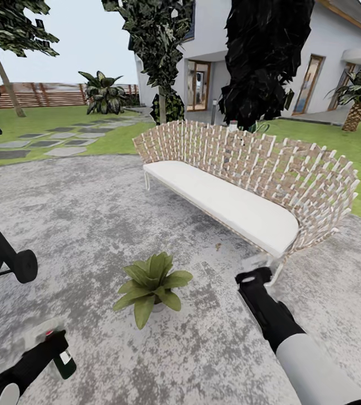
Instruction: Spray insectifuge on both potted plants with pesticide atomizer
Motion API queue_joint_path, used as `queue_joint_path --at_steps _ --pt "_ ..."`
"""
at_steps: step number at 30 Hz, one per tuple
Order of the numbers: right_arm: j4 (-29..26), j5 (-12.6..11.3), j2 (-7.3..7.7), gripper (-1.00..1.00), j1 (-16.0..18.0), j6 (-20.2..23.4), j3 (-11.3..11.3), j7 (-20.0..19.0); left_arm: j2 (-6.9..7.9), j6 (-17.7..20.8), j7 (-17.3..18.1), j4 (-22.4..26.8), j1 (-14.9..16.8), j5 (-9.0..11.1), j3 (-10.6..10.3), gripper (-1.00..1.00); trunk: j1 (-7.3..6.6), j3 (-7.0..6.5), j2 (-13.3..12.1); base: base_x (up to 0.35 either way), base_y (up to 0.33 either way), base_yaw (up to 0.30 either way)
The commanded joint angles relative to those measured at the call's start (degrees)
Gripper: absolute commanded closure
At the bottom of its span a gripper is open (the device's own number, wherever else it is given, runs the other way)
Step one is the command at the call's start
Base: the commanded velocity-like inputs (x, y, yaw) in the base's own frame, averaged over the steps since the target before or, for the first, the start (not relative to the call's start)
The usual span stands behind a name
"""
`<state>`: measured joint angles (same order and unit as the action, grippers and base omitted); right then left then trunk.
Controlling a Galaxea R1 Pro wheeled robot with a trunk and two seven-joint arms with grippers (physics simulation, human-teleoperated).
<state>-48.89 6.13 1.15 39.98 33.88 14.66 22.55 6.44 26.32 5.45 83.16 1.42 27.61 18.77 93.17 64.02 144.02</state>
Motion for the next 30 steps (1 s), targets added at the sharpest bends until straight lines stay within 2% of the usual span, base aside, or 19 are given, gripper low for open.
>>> queue_joint_path --at_steps 1,3,5,7,9,13,15,17,20,26,30 --pt "1.8 0.0 -0.05 -1.0 0.0 -3.5 2.2 0.0 -1.44 -0.4 -0.2 -2.0 -0.3 -0.4 -0.6 1.0 -0.03 -0.24 0.0 0.0 0.0 0.0" --pt "6.4 0.1 -0.08 -1.0 0.1 -7.3 3.7 0.0 -2.46 -3.2 -0.2 -5.2 -0.6 -1.5 -1.3 1.0 -0.08 -0.68 0.0 0.0 0.0 0.0" --pt "8.7 0.2 -0.09 -1.0 0.1 -8.5 4.2 0.1 -2.89 -6.9 0.0 -6.3 -0.7 -3.4 -1.6 1.0 -0.13 -1.12 -0.1 0.0 0.0 0.0" --pt "9.6 0.3 -0.09 -1.0 0.1 -9.4 4.5 0.1 -3.09 -10.1 0.1 -6.7 -0.8 -5.2 -1.7 1.0 -0.18 -1.56 -0.1 0.0 0.0 0.0" --pt "8.9 0.2 -0.16 -1.0 0.1 -10.0 4.7 0.2 -3.15 -11.2 0.2 -5.9 -1.5 -5.8 -1.7 1.0 -0.23 -2.01 -0.1 0.0 0.0 0.0" --pt "6.3 0.2 -0.71 -1.0 0.0 -9.6 4.8 0.2 -2.77 -12.0 0.7 -2.2 -4.3 -6.1 -1.4 1.0 -0.34 -2.89 -0.2 0.0 0.0 0.0" --pt "6.0 0.2 -0.76 -1.0 0.0 -9.1 4.7 0.2 -2.68 -11.8 2.7 -1.2 -5.1 -6.0 -1.1 1.0 -0.39 -3.34 -0.2 0.0 0.0 0.0" --pt "5.8 0.2 -0.79 -1.0 0.0 -8.9 4.6 0.2 -2.62 -11.5 7.1 0.5 -7.0 -5.7 0.5 1.0 -0.42 -3.56 -0.2 0.0 0.0 0.0" --pt "6.0 0.2 -0.85 -1.0 0.0 -8.8 4.8 0.5 -2.99 -11.5 9.4 0.7 -7.8 -5.9 3.7 1.0 -0.42 -3.56 -0.2 0.0 0.0 0.0" --pt "6.3 0.1 -0.99 -1.0 0.0 -8.7 5.1 3.7 -3.09 -12.2 10.0 0.5 -8.6 -6.2 5.5 1.0 -0.42 -3.56 -0.2 0.001 -0.043 0.0" --pt "6.4 0.0 -0.97 -1.0 0.0 -8.3 5.0 3.6 -3.11 -12.3 9.9 0.5 -8.9 -6.2 5.9 1.0 -0.42 -3.55 -0.2 0.05 -0.29 0.0"
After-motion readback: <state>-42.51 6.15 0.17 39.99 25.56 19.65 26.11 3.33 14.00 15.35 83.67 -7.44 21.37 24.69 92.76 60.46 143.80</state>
